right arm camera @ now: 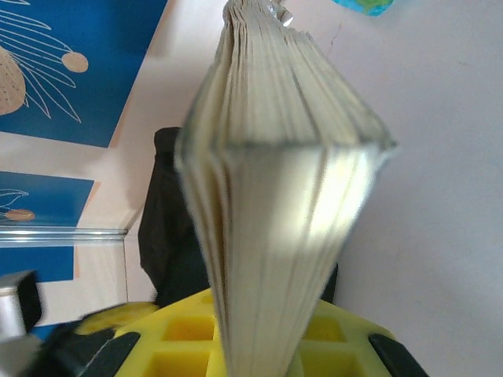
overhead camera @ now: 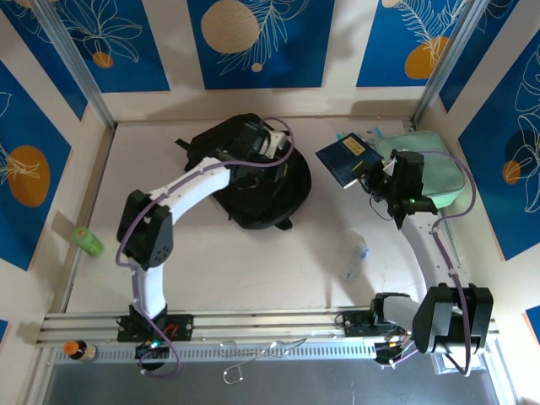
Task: Pack the student bag
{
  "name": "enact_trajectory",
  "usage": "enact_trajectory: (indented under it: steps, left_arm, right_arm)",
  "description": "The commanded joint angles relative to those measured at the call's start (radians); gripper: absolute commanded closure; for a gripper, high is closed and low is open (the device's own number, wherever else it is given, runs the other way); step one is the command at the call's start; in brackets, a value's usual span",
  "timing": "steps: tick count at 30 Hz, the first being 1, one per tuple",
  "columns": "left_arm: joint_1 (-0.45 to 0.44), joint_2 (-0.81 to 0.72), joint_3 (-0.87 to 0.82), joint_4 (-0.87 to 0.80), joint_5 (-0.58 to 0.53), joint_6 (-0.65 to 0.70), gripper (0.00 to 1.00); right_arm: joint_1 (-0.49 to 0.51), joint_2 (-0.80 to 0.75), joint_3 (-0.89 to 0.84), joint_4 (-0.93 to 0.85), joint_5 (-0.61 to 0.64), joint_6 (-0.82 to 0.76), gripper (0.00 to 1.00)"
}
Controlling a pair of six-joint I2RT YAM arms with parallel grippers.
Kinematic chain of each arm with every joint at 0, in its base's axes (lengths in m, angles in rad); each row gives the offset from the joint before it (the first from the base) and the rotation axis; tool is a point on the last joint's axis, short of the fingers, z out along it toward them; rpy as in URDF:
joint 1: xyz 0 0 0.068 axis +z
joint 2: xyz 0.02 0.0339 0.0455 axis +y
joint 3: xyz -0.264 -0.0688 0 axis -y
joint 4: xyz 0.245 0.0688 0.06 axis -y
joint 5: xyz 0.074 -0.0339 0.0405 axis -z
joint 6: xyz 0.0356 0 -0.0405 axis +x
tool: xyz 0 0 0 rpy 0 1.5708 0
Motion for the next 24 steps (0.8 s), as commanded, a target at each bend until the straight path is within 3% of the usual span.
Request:
enact_trajectory:
  steps: [1,8,13,24]
  left_arm:
    - [0.022,-0.082,-0.045,0.098,-0.044,-0.019,1.00]
    - [0.033,-0.122,-0.062,0.184,0.000,-0.026,1.00]
    - [0.033,-0.124,-0.073,0.253,0.057,-0.049,1.00]
    - [0.033,-0.163,-0.140,0.380,0.175,-0.082,1.00]
  right_arm:
    - [0.030,-0.032,-0.003,-0.013,-0.040,-0.025,0.98]
    - [0.161,-0.036,-0.034,-0.048,-0.020,0.002,0.98]
    - [0.278,0.012,-0.065,0.048,-0.002,0.036,0.97]
    - [0.346,0.179,-0.028,0.202,-0.084,0.151,0.98]
